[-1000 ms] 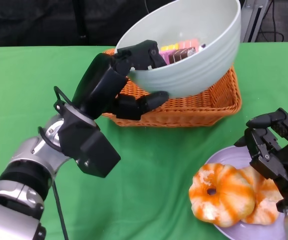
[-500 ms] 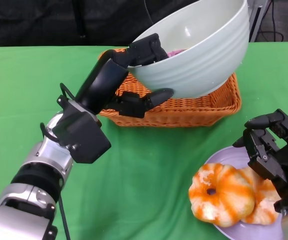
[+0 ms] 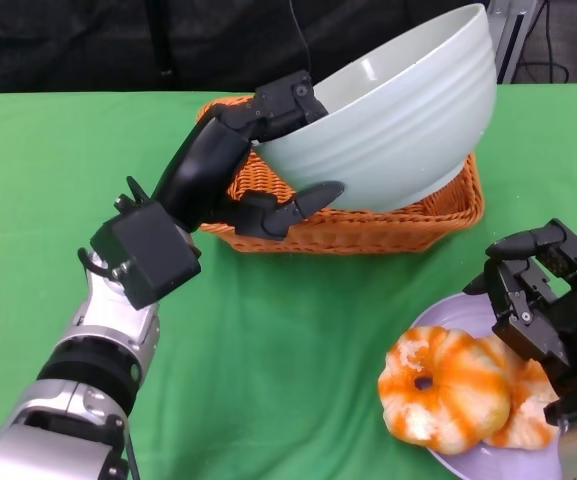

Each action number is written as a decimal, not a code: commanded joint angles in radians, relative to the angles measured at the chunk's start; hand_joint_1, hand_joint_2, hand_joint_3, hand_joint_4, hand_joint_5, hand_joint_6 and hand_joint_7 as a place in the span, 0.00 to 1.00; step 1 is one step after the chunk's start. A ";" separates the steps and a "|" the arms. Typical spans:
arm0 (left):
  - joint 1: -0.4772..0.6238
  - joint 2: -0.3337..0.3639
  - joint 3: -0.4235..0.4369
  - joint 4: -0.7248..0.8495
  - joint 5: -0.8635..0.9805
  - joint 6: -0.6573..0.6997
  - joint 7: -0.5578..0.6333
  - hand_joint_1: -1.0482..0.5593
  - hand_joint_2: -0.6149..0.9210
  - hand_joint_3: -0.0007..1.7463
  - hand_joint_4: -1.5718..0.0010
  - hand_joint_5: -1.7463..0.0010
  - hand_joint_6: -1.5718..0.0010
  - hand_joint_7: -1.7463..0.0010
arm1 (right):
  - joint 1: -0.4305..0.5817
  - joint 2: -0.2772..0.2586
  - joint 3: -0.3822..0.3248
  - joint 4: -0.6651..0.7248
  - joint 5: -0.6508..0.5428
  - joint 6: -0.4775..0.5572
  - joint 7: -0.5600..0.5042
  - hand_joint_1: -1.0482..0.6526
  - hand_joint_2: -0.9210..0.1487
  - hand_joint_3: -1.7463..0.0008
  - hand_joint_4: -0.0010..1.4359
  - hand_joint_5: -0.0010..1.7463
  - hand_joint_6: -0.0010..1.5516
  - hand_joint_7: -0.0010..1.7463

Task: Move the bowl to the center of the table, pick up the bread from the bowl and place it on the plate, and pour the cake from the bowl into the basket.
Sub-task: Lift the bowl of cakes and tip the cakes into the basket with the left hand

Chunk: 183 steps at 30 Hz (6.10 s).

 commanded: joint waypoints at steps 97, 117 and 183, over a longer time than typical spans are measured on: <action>-0.142 -0.093 0.340 0.020 -0.310 0.731 -0.321 0.59 0.81 0.58 0.54 0.03 0.54 0.11 | -0.040 0.013 0.011 0.105 -0.040 -0.101 -0.013 0.56 0.23 0.52 0.52 0.92 0.42 0.76; -0.173 -0.088 0.399 0.043 -0.366 0.883 -0.328 0.60 0.82 0.59 0.53 0.06 0.52 0.13 | -0.053 0.009 0.009 0.152 -0.042 -0.140 0.009 0.57 0.26 0.47 0.52 0.92 0.42 0.77; -0.187 -0.091 0.494 0.003 -0.493 1.191 -0.307 0.59 0.86 0.52 0.57 0.05 0.51 0.14 | -0.078 0.000 0.002 0.230 -0.047 -0.205 0.020 0.57 0.27 0.48 0.55 0.90 0.43 0.76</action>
